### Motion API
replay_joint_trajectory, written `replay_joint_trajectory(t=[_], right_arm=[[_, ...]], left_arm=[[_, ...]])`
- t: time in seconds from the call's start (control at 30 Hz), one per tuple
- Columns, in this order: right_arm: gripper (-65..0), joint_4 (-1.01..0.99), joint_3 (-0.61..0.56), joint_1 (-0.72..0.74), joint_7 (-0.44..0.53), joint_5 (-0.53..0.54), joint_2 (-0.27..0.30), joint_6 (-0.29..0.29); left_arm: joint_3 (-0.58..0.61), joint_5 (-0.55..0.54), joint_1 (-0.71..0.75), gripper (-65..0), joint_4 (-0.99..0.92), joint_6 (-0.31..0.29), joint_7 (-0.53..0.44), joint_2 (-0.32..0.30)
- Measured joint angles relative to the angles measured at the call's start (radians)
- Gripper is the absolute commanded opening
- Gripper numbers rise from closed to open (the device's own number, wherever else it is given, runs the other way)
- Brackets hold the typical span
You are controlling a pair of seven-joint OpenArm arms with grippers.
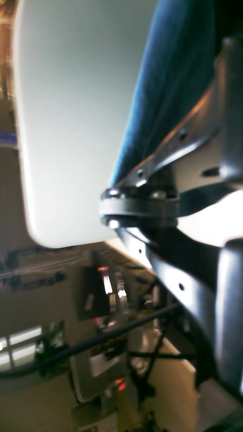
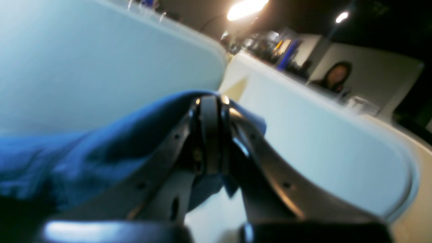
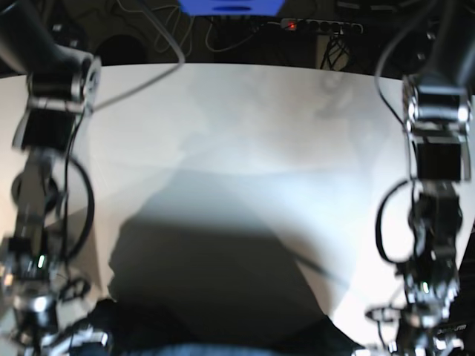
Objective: Layout the t-shirt on the table in an organized manner, then fold the t-shirt properly
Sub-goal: 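Lift the stretched shirt with both grippers and lay it flat, then open both grippers and move the right gripper to the shirt's collar edge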
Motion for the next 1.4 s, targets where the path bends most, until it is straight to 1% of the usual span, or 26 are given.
replay_joint_trajectory(t=[0.07,0.13,0.3,0.4,0.47,0.53,0.67,0.77,0.87,1.03,1.1,1.2,1.27,1.33,1.4], right_arm=[[-65.0,0.069,0.0,-0.141,-0.018,0.002,-0.011,0.003],[-65.0,0.135,0.003,-0.277,-0.014,0.002,-0.034,0.001],[-65.0,0.207,0.005,-0.526,-0.003,0.001,-0.086,0.002],[-65.0,0.223,0.002,-0.663,0.082,0.0,-0.123,-0.003],[-65.0,0.221,0.0,-0.751,0.123,0.002,-0.153,0.0],[-65.0,0.218,-0.001,-0.828,0.185,0.001,-0.176,0.0],[-65.0,0.206,-0.004,-0.926,0.295,0.001,-0.196,0.0],[-65.0,0.166,-0.004,-0.964,0.359,0.001,-0.192,-0.002],[-65.0,0.08,-0.004,-0.974,0.379,-0.001,-0.19,-0.002],[-64.5,-0.053,-0.003,-0.975,0.362,-0.003,-0.176,-0.002],[-58.1,-0.075,-0.006,-0.978,0.362,-0.003,-0.161,-0.002],[-45.6,-0.062,-0.006,-1.007,0.372,-0.003,-0.161,-0.002],[-40.0,-0.012,-0.006,-1.044,0.369,-0.007,-0.161,-0.001],[-37.3,0.075,-0.001,-1.094,0.371,-0.006,-0.161,-0.002],[-37.4,0.149,0.0,-1.132,0.38,-0.003,-0.161,-0.004]], left_arm=[[-0.007,0.002,0.126,-64.8,0.062,0.001,0.028,0.003],[-0.043,0.001,0.256,-64.8,0.134,-0.008,0.011,0.01],[-0.142,0.0,0.486,-64.8,0.209,0.002,0.002,0.009],[-0.196,-0.004,0.617,-64.8,0.212,-0.01,0.002,0.015],[-0.225,-0.002,0.69,-64.8,0.197,0.001,0.018,0.017],[-0.259,-0.002,0.738,-64.8,0.185,-0.001,0.018,0.016],[-0.327,-0.002,0.767,-64.8,0.18,-0.007,0.002,0.015],[-0.354,-0.002,0.784,-64.8,0.18,-0.006,0.002,0.014],[-0.38,-0.003,0.79,-64.8,0.179,-0.008,0.006,0.017],[-0.417,-0.002,0.822,-64.8,0.18,-0.01,-0.002,0.014],[-0.428,-0.002,0.845,-64.8,0.179,-0.011,0.006,0.017],[-0.43,-0.002,0.861,-64.8,0.179,-0.007,0.005,0.017],[-0.428,-0.002,0.863,-64.8,0.179,-0.01,0.005,0.017],[-0.428,-0.002,0.865,-64.8,0.179,-0.011,0.005,0.016],[-0.428,-0.003,0.866,-64.8,0.179,-0.01,0.006,0.017]])
